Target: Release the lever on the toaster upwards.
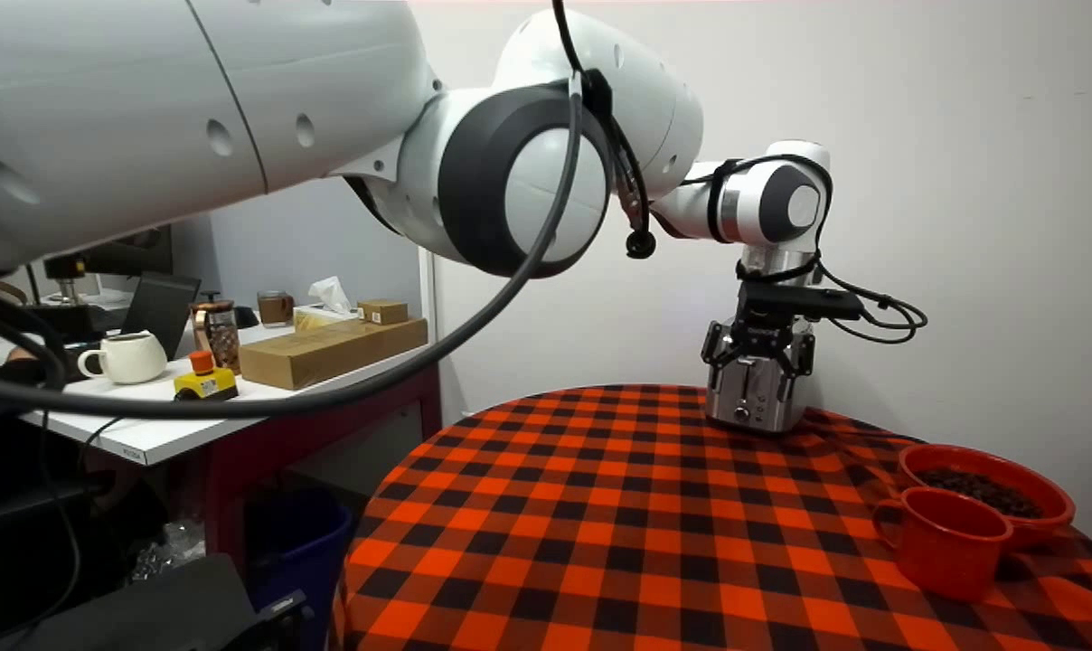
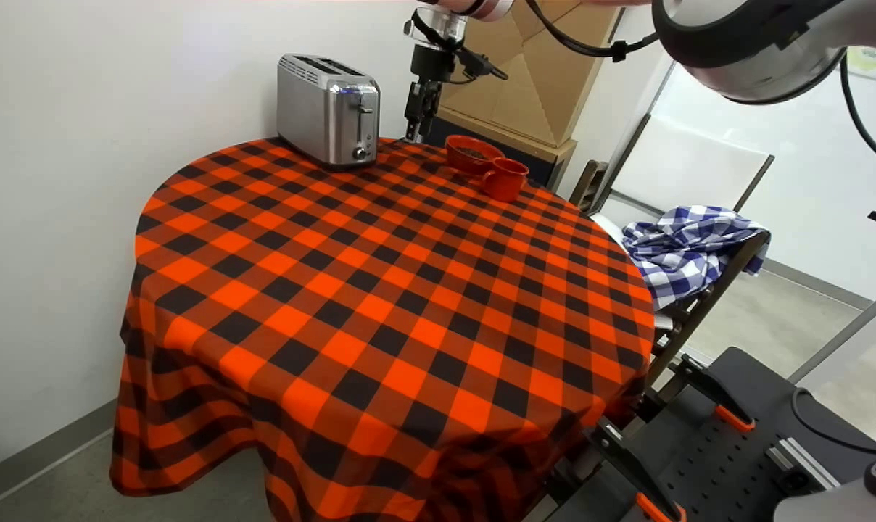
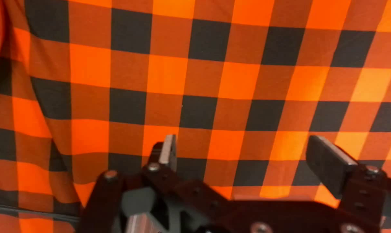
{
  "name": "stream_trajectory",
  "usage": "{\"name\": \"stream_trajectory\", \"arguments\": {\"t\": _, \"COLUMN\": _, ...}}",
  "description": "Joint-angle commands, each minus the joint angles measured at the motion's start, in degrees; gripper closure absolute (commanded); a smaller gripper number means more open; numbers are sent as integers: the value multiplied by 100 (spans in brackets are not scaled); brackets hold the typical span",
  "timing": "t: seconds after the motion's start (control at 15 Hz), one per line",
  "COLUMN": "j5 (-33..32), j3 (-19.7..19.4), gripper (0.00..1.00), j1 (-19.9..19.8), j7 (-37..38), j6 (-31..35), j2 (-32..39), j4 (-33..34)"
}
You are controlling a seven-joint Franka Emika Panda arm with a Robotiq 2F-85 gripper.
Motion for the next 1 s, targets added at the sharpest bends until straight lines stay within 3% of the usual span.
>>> {"name": "stream_trajectory", "arguments": {"t": 0.0, "j5": -2, "j3": -74, "gripper": 0, "j1": 94, "j7": 621, "j6": -269, "j2": -236, "j4": -194}}
{"name": "stream_trajectory", "arguments": {"t": 0.33, "j5": -61, "j3": -311, "gripper": 0, "j1": 353, "j7": 2553, "j6": -19, "j2": -235, "j4": -283}}
{"name": "stream_trajectory", "arguments": {"t": 0.53, "j5": -46, "j3": -338, "gripper": 0, "j1": 478, "j7": 3306, "j6": -20, "j2": -293, "j4": -360}}
{"name": "stream_trajectory", "arguments": {"t": 0.93, "j5": -11, "j3": -244, "gripper": 0, "j1": 439, "j7": 3108, "j6": -75, "j2": -80, "j4": -97}}
